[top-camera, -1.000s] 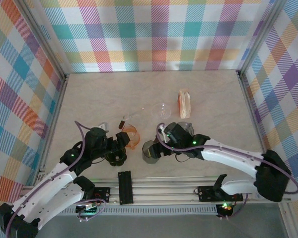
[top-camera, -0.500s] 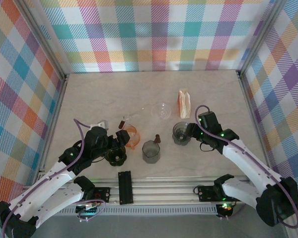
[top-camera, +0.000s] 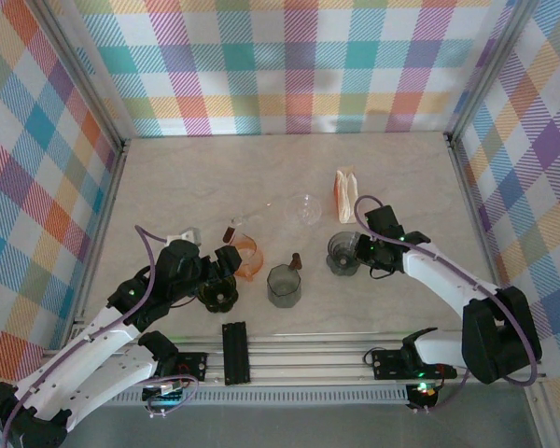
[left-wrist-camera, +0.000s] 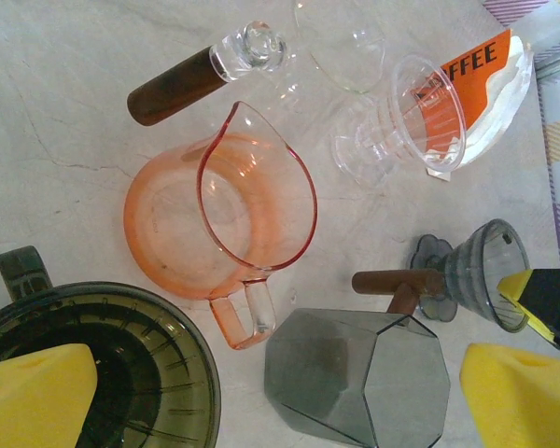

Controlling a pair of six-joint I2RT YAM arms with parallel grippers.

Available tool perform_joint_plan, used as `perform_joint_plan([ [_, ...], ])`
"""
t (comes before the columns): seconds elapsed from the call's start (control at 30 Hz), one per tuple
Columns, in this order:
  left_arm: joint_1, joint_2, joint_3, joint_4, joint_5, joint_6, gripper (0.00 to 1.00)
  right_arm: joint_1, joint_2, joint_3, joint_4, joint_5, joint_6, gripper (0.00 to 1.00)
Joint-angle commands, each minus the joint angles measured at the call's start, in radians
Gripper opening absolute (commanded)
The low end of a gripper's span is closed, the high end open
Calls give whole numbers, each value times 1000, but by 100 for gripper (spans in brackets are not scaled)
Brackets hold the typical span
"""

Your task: Place the coffee filter in the dripper

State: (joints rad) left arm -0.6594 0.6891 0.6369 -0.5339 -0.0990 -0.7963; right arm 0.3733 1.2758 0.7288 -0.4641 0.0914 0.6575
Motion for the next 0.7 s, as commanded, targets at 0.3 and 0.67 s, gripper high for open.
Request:
perform_joint_plan([
  [0.3,-12,-9,23,-43,-15,-2,100,16,-102,117,-87,-122,-118,0],
  [0.67,-13,-80,24,-109,-76,12,100,381,-144,346,-262,-100,-134,0],
])
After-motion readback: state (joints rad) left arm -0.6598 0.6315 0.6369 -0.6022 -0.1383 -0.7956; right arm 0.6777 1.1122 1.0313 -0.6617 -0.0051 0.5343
